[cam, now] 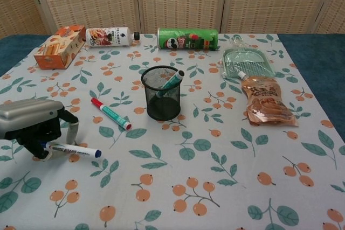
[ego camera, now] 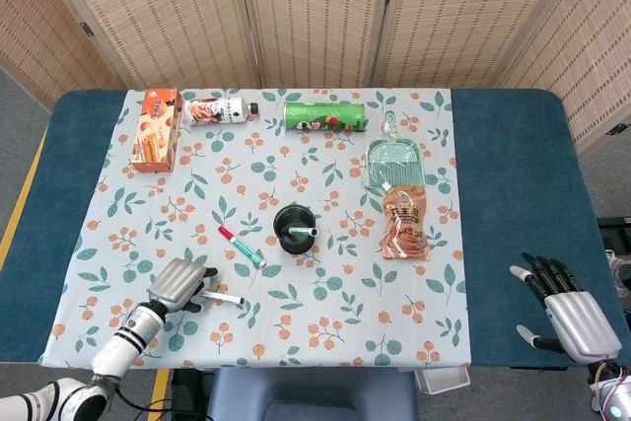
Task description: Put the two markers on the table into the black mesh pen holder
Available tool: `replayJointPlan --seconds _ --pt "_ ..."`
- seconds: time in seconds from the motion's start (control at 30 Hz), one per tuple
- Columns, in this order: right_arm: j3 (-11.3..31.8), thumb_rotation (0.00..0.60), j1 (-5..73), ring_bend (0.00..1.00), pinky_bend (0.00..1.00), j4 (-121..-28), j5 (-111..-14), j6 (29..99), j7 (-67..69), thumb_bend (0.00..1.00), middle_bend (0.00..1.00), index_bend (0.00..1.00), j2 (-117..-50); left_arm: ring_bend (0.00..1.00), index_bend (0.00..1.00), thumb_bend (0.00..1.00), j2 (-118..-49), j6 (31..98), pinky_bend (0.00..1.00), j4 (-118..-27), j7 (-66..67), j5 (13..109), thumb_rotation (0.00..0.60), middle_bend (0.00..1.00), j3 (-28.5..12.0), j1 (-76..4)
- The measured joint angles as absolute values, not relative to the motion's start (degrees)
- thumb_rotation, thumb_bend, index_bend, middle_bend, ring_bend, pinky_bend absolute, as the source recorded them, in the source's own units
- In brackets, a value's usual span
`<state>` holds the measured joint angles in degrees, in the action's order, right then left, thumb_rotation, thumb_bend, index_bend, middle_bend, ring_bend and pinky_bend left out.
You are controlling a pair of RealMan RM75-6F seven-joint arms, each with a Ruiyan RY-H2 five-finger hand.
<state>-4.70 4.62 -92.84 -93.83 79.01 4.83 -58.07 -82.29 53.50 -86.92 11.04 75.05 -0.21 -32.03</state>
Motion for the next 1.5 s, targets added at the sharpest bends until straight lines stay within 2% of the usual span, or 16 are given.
replayJointPlan --seconds 0.3,0.4,0.47,0.67,0.83,1.23,1.37,1.5 --pt "-4.7 0.6 5.1 0.0 0.0 -92.6 -93.7 78.2 6.3 0.21 0.0 0.12 -57.9 0.98 0.59 0.38 -77.6 60.1 1.0 -100.0 7.5 73.3 0.6 1.0 -3.2 -29.2" --pt "-4.7 0.6 5.4 0.0 0.0 -92.4 -93.6 77.8 7.3 0.21 0.0 0.12 -57.7 0.98 0.59 0.38 -75.4 62.4 1.0 -107.2 3.1 70.8 0.6 1.0 -6.4 -28.2" --pt "-4.7 0.6 5.5 0.0 0.0 -92.3 -93.6 77.7 8.1 0.21 0.0 0.12 -57.6 0.98 0.58 0.38 -74.5 63.8 1.0 -111.7 -1.0 67.7 0.6 1.0 -9.9 -27.9" --pt "-4.4 0.6 6.2 0.0 0.0 -91.3 -92.9 76.7 10.8 0.21 0.0 0.12 -57.2 0.98 0.58 0.38 -74.2 64.0 1.0 -116.3 -10.8 53.8 0.6 1.0 -19.9 -29.1" --pt "-4.4 0.6 6.3 0.0 0.0 -90.6 -93.0 76.9 12.9 0.21 0.0 0.12 -56.8 0.98 0.57 0.38 -77.6 60.5 1.0 -114.0 -16.6 43.7 0.6 1.0 -26.0 -33.5" --pt "-5.0 0.6 5.5 0.0 0.0 -88.9 -92.6 77.6 16.8 0.21 0.0 0.12 -55.8 0.98 0.57 0.38 -91.4 51.3 1.0 -95.7 -23.0 46.0 0.6 1.0 -27.3 -42.0" --pt "-5.0 0.6 4.6 0.0 0.0 -88.5 -92.4 78.9 17.3 0.21 0.0 0.12 -55.5 0.98 0.56 0.38 -92.9 48.5 1.0 -92.1 -23.0 47.0 0.6 1.0 -28.1 -44.8" --pt "-5.0 0.6 4.5 0.0 0.0 -88.4 -92.0 78.6 16.7 0.21 0.0 0.12 -55.7 0.98 0.56 0.38 -92.3 49.3 1.0 -92.2 -22.5 47.6 0.6 1.0 -29.2 -45.2"
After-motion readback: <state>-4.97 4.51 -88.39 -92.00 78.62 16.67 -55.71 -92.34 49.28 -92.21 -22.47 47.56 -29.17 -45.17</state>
